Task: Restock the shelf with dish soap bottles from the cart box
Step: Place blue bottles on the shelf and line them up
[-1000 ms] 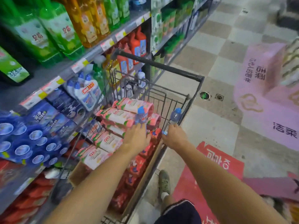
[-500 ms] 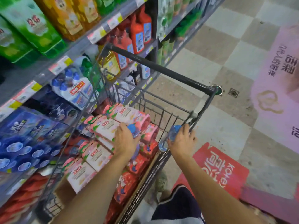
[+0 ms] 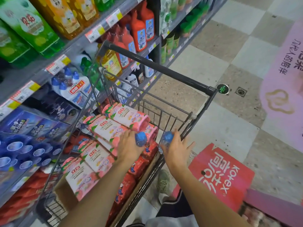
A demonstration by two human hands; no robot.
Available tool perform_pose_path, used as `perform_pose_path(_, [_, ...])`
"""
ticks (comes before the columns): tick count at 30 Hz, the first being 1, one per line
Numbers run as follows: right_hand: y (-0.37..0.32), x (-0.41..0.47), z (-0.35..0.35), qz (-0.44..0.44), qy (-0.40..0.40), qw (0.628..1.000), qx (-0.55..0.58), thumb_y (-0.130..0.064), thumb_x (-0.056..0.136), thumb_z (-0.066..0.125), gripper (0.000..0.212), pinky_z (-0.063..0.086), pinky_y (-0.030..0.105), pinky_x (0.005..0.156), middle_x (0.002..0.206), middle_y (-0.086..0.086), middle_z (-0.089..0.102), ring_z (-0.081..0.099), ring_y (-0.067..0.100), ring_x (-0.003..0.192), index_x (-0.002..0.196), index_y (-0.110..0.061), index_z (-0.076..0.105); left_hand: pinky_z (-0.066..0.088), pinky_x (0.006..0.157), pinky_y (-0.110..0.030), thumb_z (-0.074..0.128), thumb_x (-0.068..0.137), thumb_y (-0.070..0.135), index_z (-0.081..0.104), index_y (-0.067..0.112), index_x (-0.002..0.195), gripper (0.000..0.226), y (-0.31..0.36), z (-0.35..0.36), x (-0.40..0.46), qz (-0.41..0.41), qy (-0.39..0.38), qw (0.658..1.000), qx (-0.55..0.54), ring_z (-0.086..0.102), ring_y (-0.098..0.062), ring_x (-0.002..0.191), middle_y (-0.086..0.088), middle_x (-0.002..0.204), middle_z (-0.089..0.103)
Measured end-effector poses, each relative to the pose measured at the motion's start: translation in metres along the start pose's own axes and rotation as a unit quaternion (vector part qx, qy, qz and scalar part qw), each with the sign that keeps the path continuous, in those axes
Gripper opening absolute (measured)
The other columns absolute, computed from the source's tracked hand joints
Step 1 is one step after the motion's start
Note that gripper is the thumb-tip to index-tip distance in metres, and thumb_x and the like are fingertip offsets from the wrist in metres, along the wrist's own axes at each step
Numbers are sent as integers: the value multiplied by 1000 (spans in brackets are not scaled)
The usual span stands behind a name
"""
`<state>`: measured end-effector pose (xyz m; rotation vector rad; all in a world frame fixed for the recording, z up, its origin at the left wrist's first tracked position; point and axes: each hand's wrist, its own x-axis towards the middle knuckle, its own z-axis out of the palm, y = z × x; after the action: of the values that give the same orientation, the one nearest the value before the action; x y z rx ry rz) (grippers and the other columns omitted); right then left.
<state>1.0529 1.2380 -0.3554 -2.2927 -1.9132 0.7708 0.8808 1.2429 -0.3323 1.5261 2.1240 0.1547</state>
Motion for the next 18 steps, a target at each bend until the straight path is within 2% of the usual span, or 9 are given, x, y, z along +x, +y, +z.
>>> perform_pose_path(2, [2,-5,-2,-10,-15,1000,-18,-53,92,61,84,0,67,116,159,4,33,11,42,151,152,-9,23,42,102,-36,80,75,46,54,18,127,65,0,1,-4,-5,-2,1000,-9,49,-19,119,1,124,54])
perform_pose_path(4, [3,-10,-2,-27,-18,999,-43,-60,91,58,88,1,66,117,164,6,24,4,43,152,153,-7,24,42,104,-37,81,75,45,52,18,130,67,1,-1,-8,-14,-5,1000,-25,50,-19,122,3,127,54])
perform_pose_path(6, [4,-14,-1,-38,-22,998,-54,-64,90,57,85,7,67,118,164,7,24,6,45,152,148,-6,34,43,100,-36,81,77,41,52,19,129,64,1,-2,-12,-17,-4,999,-37,51,-19,121,3,125,55])
perform_pose_path(9, [5,-10,2,-47,-8,997,-67,-64,90,55,69,11,70,116,162,7,31,10,48,150,133,-9,49,42,95,-30,81,78,33,52,19,127,59,0,-4,-17,-10,4,998,-54,52,-19,120,3,125,55])
perform_pose_path(12, [1,-7,2,-57,2,994,-97,-61,91,54,63,13,73,113,163,10,26,14,52,147,131,-12,51,44,95,-30,81,78,33,53,23,125,57,0,-5,-24,2,8,999,-45,53,-17,117,3,124,55])
perform_pose_path(16, [-2,-12,6,-62,-20,986,-153,-63,87,58,74,7,75,111,164,13,23,12,56,146,138,-10,48,44,98,-33,80,78,30,52,25,125,56,-3,-1,-33,16,-5,1000,0,51,-17,117,3,120,54])
perform_pose_path(18, [-1,-16,1,-61,-29,980,-187,-57,83,67,73,17,70,111,159,16,30,20,54,144,135,-9,48,43,101,-33,80,78,30,51,23,129,59,-2,1,-34,22,-6,1000,13,50,-17,119,2,122,54])
